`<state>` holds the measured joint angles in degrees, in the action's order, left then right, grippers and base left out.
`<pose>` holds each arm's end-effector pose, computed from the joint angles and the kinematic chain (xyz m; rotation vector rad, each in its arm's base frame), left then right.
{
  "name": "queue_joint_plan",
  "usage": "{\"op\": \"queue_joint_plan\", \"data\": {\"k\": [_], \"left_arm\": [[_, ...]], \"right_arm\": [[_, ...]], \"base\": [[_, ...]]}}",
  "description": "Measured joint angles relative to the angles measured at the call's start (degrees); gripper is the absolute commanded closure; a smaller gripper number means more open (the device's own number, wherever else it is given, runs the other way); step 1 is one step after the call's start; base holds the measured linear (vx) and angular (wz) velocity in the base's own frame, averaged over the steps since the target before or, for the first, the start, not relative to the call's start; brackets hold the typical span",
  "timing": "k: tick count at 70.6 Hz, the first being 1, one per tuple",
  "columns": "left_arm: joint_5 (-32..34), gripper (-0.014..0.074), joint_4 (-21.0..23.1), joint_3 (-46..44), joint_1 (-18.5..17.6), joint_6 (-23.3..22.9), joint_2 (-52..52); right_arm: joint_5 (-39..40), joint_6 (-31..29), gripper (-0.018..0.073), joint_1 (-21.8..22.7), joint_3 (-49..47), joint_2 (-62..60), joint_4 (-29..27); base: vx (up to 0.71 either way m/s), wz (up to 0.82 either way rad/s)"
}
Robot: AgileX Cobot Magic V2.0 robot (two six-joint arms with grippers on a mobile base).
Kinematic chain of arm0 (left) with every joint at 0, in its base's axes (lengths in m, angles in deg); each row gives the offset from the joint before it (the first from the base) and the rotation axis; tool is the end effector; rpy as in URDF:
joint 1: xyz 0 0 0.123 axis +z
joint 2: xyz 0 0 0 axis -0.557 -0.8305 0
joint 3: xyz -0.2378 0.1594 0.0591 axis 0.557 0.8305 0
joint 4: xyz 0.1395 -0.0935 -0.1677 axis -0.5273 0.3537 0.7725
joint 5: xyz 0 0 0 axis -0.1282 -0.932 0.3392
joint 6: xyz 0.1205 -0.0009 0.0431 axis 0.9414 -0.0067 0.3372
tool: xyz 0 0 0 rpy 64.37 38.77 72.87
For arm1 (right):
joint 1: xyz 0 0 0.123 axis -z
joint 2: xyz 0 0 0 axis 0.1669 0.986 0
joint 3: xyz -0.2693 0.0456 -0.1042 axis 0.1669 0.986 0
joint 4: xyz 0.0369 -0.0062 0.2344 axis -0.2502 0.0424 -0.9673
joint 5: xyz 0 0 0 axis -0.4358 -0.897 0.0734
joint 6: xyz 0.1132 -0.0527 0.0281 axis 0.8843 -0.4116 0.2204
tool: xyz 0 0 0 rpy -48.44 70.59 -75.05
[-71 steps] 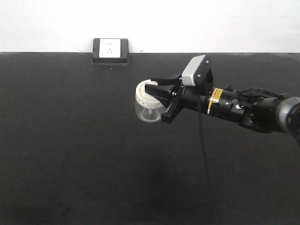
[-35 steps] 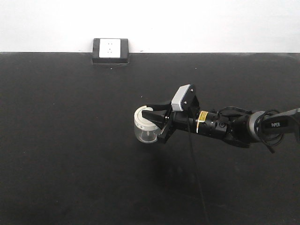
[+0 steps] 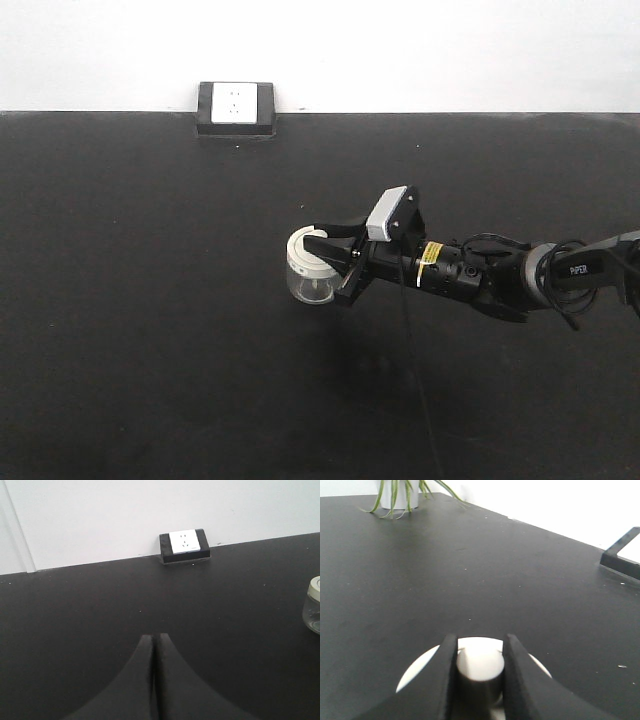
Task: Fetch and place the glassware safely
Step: 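Move the right gripper forward and lower the jar onto the counter, then open the right gripper to release the jar's white lid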
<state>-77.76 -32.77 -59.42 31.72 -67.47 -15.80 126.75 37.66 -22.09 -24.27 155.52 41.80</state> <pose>0.1044 -0.0039 0.2333 0.0683 1.7179 0.0042 0.4068 0.1903 0.1345 -0.9274 1.4754 0.7972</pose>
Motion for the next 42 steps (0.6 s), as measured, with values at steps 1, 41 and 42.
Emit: {"op": "queue_joint_plan", "data": {"k": [1,41,42], "left_arm": [[0.0,0.0603,0.0,0.0,0.0,0.0,0.0],[0.0,0.0603,0.0,0.0,0.0,0.0,0.0],[0.0,0.0603,0.0,0.0,0.0,0.0,0.0]], "right_arm": [[0.0,0.0,0.0484,0.0,0.0,0.0,0.0],[1.6,0.1,-0.0104,0.0,-0.1,0.0,-1.1],[1.6,0.1,-0.0101,0.0,-0.1,0.0,-1.1]], "base": [[0.00,0.00],[0.00,0.00],[0.00,0.00]]}}
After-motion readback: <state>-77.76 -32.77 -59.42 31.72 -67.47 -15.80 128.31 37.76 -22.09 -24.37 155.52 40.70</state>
